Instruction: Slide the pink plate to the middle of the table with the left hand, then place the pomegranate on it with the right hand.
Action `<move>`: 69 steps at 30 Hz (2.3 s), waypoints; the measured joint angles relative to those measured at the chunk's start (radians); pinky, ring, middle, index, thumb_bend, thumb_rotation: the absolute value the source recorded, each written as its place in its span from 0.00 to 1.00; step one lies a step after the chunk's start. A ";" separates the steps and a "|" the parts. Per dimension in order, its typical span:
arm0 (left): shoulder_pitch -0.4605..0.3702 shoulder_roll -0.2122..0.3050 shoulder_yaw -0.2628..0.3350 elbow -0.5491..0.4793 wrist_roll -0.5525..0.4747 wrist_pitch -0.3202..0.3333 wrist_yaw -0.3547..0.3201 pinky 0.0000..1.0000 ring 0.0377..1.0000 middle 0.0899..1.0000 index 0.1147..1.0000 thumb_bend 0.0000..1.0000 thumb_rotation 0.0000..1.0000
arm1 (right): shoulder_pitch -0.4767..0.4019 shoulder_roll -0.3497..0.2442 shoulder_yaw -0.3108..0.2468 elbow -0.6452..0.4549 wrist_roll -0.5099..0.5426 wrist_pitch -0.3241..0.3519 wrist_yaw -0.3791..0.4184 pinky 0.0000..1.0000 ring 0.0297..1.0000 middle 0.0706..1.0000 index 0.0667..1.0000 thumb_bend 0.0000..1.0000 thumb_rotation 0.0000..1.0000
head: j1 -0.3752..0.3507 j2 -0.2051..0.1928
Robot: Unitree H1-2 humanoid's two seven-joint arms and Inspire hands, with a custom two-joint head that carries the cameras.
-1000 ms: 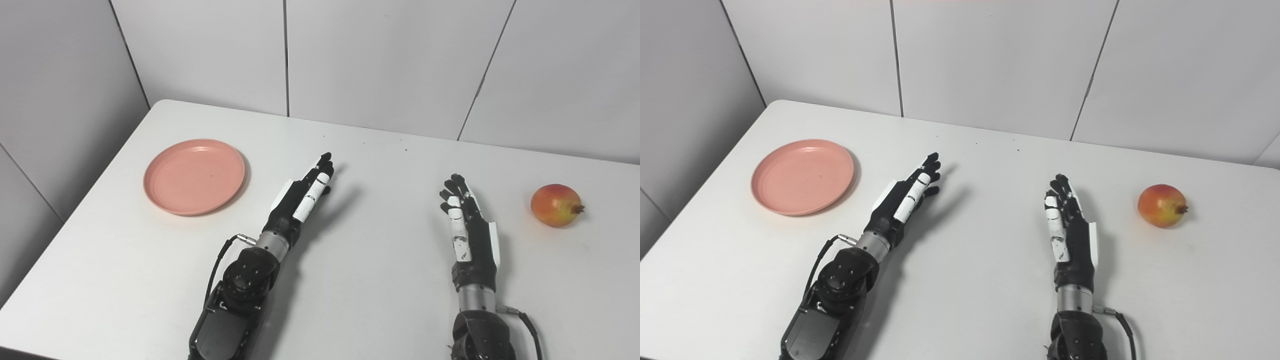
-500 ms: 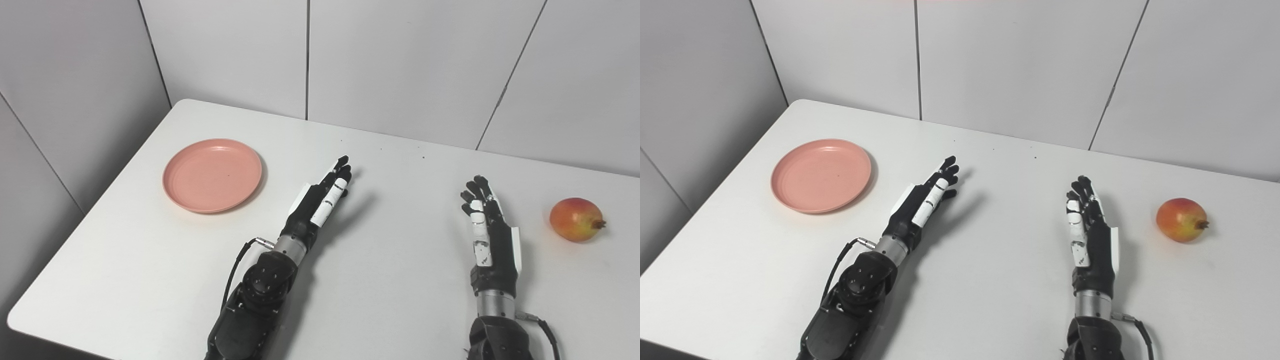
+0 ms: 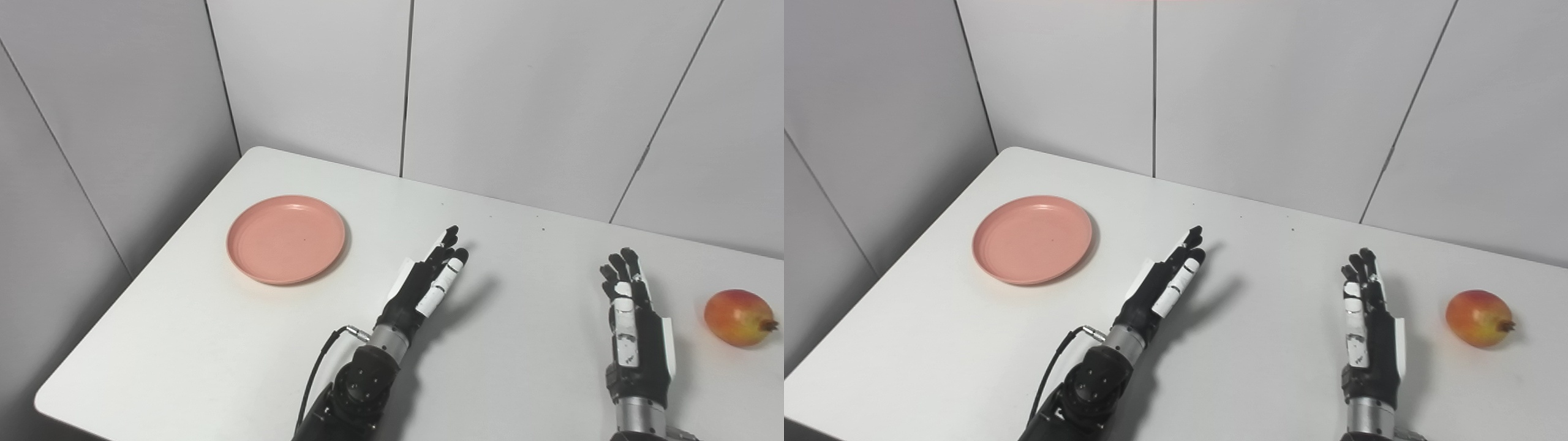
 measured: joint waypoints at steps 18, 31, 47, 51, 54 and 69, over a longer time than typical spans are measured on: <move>0.022 -0.034 0.000 -0.018 0.010 -0.010 0.044 1.00 1.00 1.00 1.00 0.53 1.00 | -0.001 -0.013 -0.001 0.004 0.029 -0.017 0.031 0.99 0.94 0.94 0.96 0.50 0.93 | 0.057 -0.026; 0.030 -0.030 0.067 -0.086 0.001 -0.005 0.071 1.00 1.00 1.00 1.00 0.51 1.00 | -0.003 -0.014 -0.005 0.004 0.023 -0.017 0.033 0.99 0.94 0.95 0.95 0.50 0.95 | 0.061 -0.048; 0.004 0.001 0.159 -0.095 0.000 -0.042 0.094 1.00 1.00 1.00 1.00 0.50 1.00 | -0.007 -0.004 -0.009 0.012 -0.002 -0.017 0.026 0.98 0.93 0.94 0.95 0.49 0.94 | 0.043 -0.061; -0.011 0.000 0.184 -0.092 -0.035 -0.044 0.100 1.00 1.00 1.00 1.00 0.52 1.00 | -0.008 -0.002 -0.008 0.013 -0.011 -0.017 0.019 0.98 0.93 0.94 0.95 0.48 0.94 | 0.040 -0.064; -0.014 -0.001 0.212 -0.092 -0.067 -0.044 0.101 1.00 1.00 1.00 1.00 0.52 1.00 | -0.008 -0.001 -0.008 0.013 -0.012 -0.017 0.018 0.98 0.93 0.94 0.95 0.48 0.94 | 0.041 -0.066; -0.080 0.064 0.324 -0.046 -0.123 -0.045 0.153 1.00 0.99 1.00 1.00 0.51 1.00 | -0.021 0.008 -0.009 0.033 -0.041 -0.017 -0.007 0.97 0.92 0.93 0.93 0.50 0.91 | 0.035 -0.075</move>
